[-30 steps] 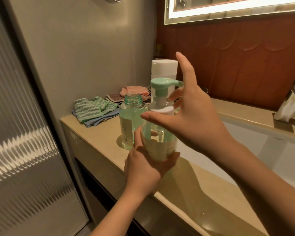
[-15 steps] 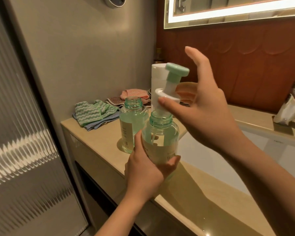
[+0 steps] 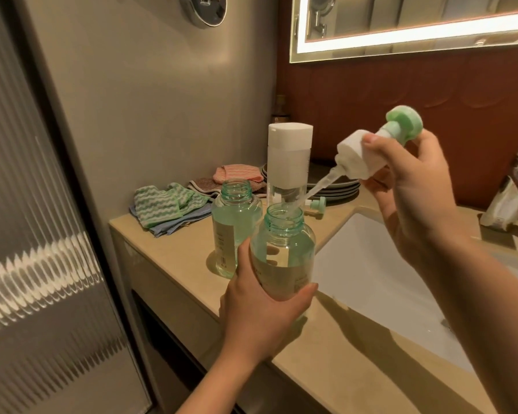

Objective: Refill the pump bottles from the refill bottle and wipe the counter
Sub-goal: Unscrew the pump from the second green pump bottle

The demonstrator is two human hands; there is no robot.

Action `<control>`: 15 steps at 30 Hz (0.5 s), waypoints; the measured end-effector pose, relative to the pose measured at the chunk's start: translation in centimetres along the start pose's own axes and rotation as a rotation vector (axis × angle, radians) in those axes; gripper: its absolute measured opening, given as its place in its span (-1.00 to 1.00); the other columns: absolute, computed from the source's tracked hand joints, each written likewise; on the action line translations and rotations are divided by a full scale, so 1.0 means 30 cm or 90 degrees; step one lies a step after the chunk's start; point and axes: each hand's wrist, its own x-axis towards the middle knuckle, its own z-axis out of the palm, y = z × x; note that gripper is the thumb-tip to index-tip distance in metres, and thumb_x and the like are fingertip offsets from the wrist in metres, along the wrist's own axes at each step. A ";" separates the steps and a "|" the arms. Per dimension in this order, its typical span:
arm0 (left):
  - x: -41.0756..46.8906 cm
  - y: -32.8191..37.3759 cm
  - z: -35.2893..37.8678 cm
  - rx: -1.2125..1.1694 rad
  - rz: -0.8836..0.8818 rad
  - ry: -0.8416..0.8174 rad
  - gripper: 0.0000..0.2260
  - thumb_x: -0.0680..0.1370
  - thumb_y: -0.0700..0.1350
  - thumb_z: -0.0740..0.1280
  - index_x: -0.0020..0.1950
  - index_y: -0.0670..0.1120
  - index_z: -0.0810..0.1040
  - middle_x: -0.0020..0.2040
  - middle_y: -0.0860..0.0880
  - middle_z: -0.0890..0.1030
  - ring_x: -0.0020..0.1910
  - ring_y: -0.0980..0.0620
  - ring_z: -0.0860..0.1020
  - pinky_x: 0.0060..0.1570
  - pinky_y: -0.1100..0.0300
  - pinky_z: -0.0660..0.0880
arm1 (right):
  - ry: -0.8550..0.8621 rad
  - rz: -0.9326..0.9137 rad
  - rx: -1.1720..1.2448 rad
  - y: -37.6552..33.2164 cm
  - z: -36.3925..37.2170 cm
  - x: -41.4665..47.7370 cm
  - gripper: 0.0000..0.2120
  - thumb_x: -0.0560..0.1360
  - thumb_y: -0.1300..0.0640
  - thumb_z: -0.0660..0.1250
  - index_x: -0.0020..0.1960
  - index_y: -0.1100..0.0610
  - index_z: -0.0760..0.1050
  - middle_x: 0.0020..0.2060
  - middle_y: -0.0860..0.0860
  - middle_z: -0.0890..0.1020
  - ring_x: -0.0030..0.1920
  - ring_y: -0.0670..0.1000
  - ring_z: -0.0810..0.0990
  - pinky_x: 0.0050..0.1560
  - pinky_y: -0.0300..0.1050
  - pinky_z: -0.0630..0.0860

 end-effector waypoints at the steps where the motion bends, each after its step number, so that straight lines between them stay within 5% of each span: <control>1: -0.001 0.000 -0.001 0.000 0.001 -0.001 -0.29 0.08 0.40 0.35 0.13 0.48 0.08 0.02 0.46 0.33 0.05 0.23 0.41 0.18 0.10 0.45 | 0.012 0.019 0.013 0.007 -0.002 0.004 -0.50 0.44 0.07 0.39 0.34 0.06 0.32 0.12 0.04 0.50 0.13 0.03 0.53 0.01 -0.12 0.58; 7: -0.001 0.005 0.001 -0.013 -0.003 -0.001 -0.29 0.09 0.36 0.41 0.08 0.57 0.04 -0.01 0.49 0.32 -0.04 0.54 0.33 0.10 0.23 0.40 | 0.082 0.075 0.062 0.029 -0.022 0.026 -0.53 0.45 0.06 0.38 0.31 0.07 0.33 0.15 0.08 0.50 0.14 0.06 0.53 0.03 -0.09 0.58; 15: 0.001 0.001 0.002 -0.019 0.003 0.003 -0.25 0.09 0.38 0.38 0.18 0.45 0.08 0.05 0.44 0.36 0.07 0.20 0.43 0.16 0.05 0.48 | 0.164 0.104 0.127 0.025 -0.047 0.046 -0.46 0.44 0.08 0.39 0.35 0.05 0.27 0.14 0.05 0.48 0.13 0.06 0.52 0.02 -0.09 0.59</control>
